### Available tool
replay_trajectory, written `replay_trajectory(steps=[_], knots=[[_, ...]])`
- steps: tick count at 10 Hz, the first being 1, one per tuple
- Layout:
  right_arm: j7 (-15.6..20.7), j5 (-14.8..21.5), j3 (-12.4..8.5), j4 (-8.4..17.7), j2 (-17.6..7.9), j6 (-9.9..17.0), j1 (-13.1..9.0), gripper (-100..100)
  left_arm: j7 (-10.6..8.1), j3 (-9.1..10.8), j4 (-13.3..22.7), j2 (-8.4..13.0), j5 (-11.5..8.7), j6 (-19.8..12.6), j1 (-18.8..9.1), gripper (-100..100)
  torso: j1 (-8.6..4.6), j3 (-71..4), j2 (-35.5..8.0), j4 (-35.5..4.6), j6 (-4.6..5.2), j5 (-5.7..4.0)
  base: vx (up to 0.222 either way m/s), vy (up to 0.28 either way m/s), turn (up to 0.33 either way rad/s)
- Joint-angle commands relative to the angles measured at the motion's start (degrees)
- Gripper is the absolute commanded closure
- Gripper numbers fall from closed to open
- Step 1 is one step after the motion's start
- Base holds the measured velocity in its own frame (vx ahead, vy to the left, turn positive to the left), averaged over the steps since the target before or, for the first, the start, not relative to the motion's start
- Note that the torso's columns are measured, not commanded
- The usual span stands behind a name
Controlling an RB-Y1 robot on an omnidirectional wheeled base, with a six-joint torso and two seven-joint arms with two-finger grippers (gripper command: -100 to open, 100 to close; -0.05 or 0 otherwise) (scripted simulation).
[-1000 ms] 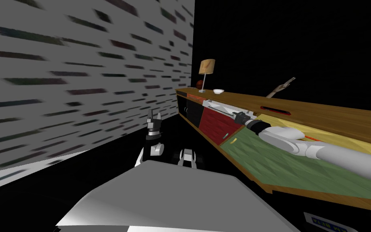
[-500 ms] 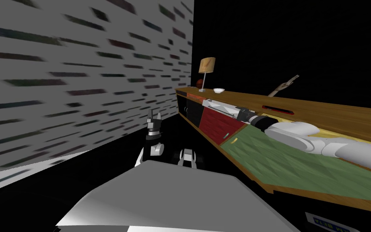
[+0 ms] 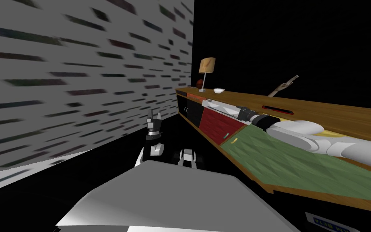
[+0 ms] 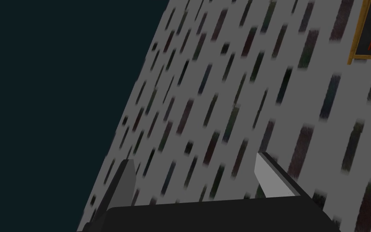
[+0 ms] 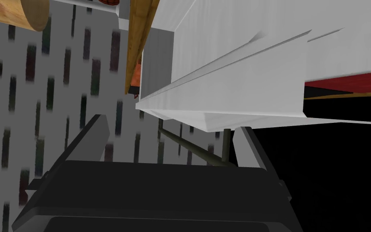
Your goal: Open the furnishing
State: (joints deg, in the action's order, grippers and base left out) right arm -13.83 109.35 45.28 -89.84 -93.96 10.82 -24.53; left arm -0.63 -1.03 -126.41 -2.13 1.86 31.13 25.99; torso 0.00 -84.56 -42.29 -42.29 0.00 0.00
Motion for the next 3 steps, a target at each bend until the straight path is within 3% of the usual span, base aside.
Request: replay_trajectory(steps=[1,3], knots=[[-0.01,0.00,0.02,-0.04,0.02,0.00,0.01,0,0.00,0.00,0.00,0.00,0.00,0.00,0.00,0,-0.03,-0.03,0.04,0.01,0.00,-0.01,0.000,0.000,0.000],[-0.01,0.00,0.02,-0.04,0.02,0.00,0.01,0,0.00,0.00,0.00,0.00,0.00,0.00,0.00,0,-0.02,-0.02,0.03,0.02,0.00,-0.01,0.000,0.000,0.000]])
